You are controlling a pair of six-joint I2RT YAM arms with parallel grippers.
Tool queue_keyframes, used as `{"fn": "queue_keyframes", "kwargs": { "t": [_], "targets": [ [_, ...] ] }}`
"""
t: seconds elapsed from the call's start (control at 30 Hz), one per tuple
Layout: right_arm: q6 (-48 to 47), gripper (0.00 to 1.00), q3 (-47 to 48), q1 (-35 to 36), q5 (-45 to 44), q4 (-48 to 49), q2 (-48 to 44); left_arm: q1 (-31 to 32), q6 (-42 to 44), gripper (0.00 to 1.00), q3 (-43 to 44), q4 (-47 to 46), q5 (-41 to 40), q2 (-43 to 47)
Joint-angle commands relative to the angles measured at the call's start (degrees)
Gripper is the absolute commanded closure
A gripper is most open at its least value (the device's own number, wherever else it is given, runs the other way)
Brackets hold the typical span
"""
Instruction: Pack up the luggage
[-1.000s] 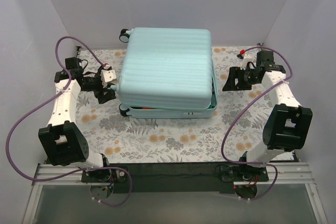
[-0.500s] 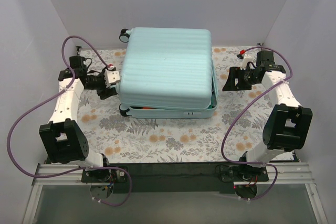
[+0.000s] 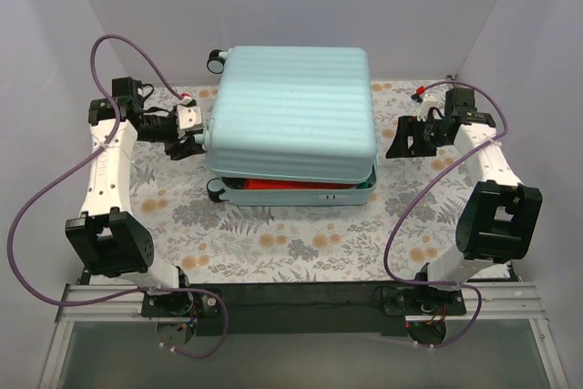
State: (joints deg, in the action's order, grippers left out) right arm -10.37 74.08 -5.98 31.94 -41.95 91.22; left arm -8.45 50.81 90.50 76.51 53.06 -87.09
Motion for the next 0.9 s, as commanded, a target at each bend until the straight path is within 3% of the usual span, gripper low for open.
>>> {"fn": "queue_keyframes", "kwargs": {
  "t": [0.0,0.17,0.3,0.33,0.43,0.5,0.57,0.6,0.7,0.87],
  "targets": [
    [0.26,0.23,-0.69,0.26,1.19,0.47,-2.27,0.18,-4.40,1.00,2.59,3.29,9.61,4.90],
    [0.26,0.23,-1.57,0.26,1.45,0.47,-2.71,2.11,-3.95,1.00,-6.11,2.25,8.03,8.16],
    [0.44,0.23,-1.75,0.26,1.46,0.38,-2.98,5.01,-12.97,0.97,-16.81,-6.61,5.40,11.32],
    [0.44,0.23,-1.92,0.26,1.45,0.21,-3.15,5.37,-15.71,0.91,-18.59,-12.64,3.21,12.81],
    [0.35,0.23,-3.77,0.26,2.07,-0.14,-4.12,5.81,-21.09,0.71,-21.41,-18.84,2.40,13.70],
    [0.27,0.23,-5.35,0.26,2.42,-0.41,-5.08,5.99,-23.46,0.52,-20.89,-19.64,3.10,13.18],
    [-0.35,0.23,-7.81,0.26,1.81,-1.19,-6.66,5.99,-27.42,0.43,-18.35,-18.42,3.63,12.74],
    [-0.79,0.23,-8.42,0.26,1.28,-1.63,-7.97,5.81,-29.60,0.32,-17.47,-18.41,3.11,12.73],
    [-1.67,0.26,-11.76,0.00,0.58,-2.95,-11.31,0.14,-38.92,0.30,-15.97,-20.34,6.42,14.66],
    [2.45,0.34,-18.08,-0.26,1.10,-3.05,-16.42,-7.98,-64.55,0.30,-15.70,-36.33,5.66,13.53]
  ]
}}
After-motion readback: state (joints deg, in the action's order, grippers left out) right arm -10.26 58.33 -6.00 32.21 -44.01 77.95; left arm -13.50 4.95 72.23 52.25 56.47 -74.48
